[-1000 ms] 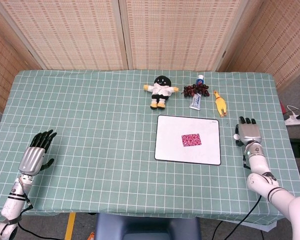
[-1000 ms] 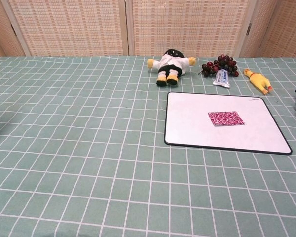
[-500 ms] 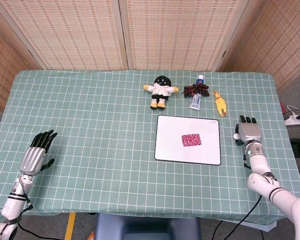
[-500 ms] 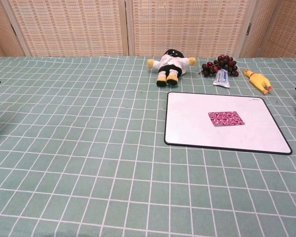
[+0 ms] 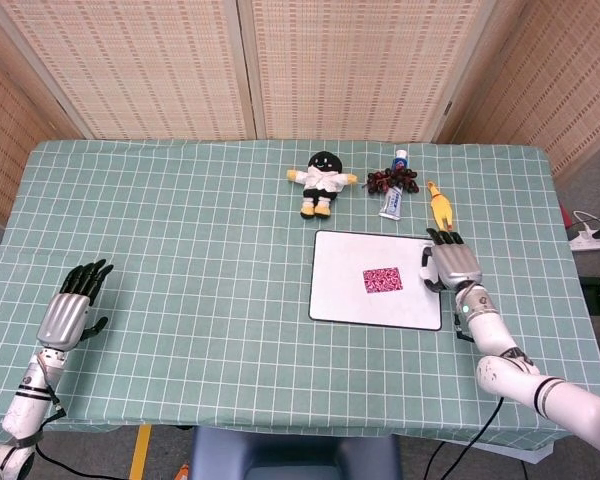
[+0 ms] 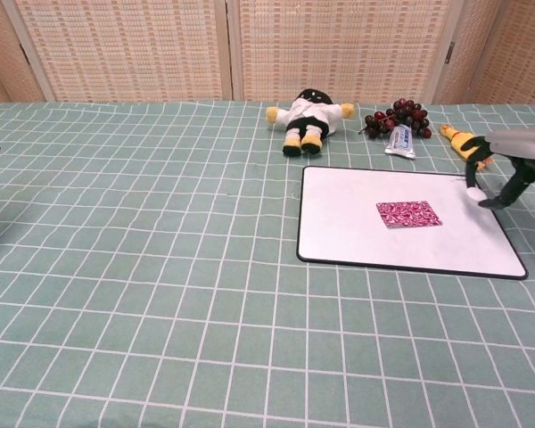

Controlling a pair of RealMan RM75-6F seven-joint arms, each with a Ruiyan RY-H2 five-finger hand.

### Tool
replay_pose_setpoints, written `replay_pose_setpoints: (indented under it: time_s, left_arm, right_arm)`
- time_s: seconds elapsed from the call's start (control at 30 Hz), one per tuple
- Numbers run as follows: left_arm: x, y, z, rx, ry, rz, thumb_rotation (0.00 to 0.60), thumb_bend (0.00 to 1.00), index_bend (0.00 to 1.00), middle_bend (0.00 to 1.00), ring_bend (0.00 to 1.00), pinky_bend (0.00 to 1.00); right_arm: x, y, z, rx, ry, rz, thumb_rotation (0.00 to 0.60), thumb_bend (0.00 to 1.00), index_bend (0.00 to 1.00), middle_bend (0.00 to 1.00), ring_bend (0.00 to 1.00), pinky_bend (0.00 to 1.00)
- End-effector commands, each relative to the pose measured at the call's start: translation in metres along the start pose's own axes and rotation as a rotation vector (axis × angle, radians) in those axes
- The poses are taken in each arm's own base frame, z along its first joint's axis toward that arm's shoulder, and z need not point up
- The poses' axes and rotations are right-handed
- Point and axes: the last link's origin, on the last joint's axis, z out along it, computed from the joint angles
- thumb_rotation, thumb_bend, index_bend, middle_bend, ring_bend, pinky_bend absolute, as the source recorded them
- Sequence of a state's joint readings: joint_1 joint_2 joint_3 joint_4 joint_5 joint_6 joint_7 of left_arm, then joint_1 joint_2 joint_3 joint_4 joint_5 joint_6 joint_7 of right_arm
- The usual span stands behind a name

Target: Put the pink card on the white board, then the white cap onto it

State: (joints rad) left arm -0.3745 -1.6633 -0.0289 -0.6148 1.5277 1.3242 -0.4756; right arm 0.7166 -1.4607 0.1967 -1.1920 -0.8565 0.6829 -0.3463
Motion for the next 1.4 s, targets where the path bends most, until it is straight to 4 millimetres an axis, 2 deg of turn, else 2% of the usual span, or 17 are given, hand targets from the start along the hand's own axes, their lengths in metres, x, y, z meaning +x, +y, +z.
replay_pose_setpoints:
  time_s: [0.03,0.17,0.5,0.8,0.93,1.07,1.13,1.33,1.4]
  left_arm:
    - [0.0,0.0,0.0,0.001,-0.001,-0.001,0.6,0.22,0.0,0.0,0.0,0.0]
    - [0.001,-0.001,0.0,0.0,0.003,-0.004,0.6,0.22,0.0,0.0,0.0,0.0]
    - [0.002,-0.003,-0.001,0.008,0.01,0.009,0.6,0.22,0.0,0.0,0.0,0.0]
    - [0.003,-0.004,-0.002,0.013,0.011,0.005,0.6,0.22,0.0,0.0,0.0,0.0]
    - [0.003,-0.004,-0.001,0.016,0.009,0.003,0.6,0.22,0.0,0.0,0.0,0.0]
    - [0.003,-0.005,-0.001,0.017,0.009,0.001,0.6,0.22,0.0,0.0,0.0,0.0]
    - [0.003,-0.005,-0.001,0.018,0.009,-0.001,0.6,0.22,0.0,0.0,0.0,0.0]
    - [0.003,-0.006,-0.001,0.019,0.011,-0.003,0.6,0.22,0.0,0.0,0.0,0.0]
    - [0.004,-0.006,-0.001,0.019,0.013,-0.005,0.6,0.22,0.0,0.0,0.0,0.0]
  right_arm:
    - [0.013,-0.021,-0.003,0.045,0.032,-0.025,0.6,0.35,0.51,0.0,0.0,0.0]
    - [0.01,-0.033,-0.003,0.054,0.026,-0.033,0.6,0.35,0.51,0.0,0.0,0.0]
    - [-0.002,-0.046,0.004,0.061,-0.011,-0.03,0.6,0.35,0.52,0.0,0.0,0.0]
    - [-0.005,-0.048,0.008,0.059,-0.009,-0.04,0.6,0.35,0.51,0.0,0.0,0.0]
    - [-0.007,-0.05,0.009,0.062,-0.017,-0.037,0.6,0.28,0.5,0.0,0.0,0.0]
    - [-0.008,-0.05,0.011,0.065,-0.021,-0.039,0.6,0.09,0.46,0.0,0.0,0.0]
    - [-0.009,-0.051,0.012,0.068,-0.027,-0.032,0.6,0.01,0.39,0.0,0.0,0.0]
    - [-0.007,-0.051,0.011,0.071,-0.017,-0.032,0.6,0.0,0.35,0.0,0.0,0.0]
    - [0.005,-0.041,0.002,0.066,0.039,-0.041,0.6,0.0,0.35,0.0,0.0,0.0]
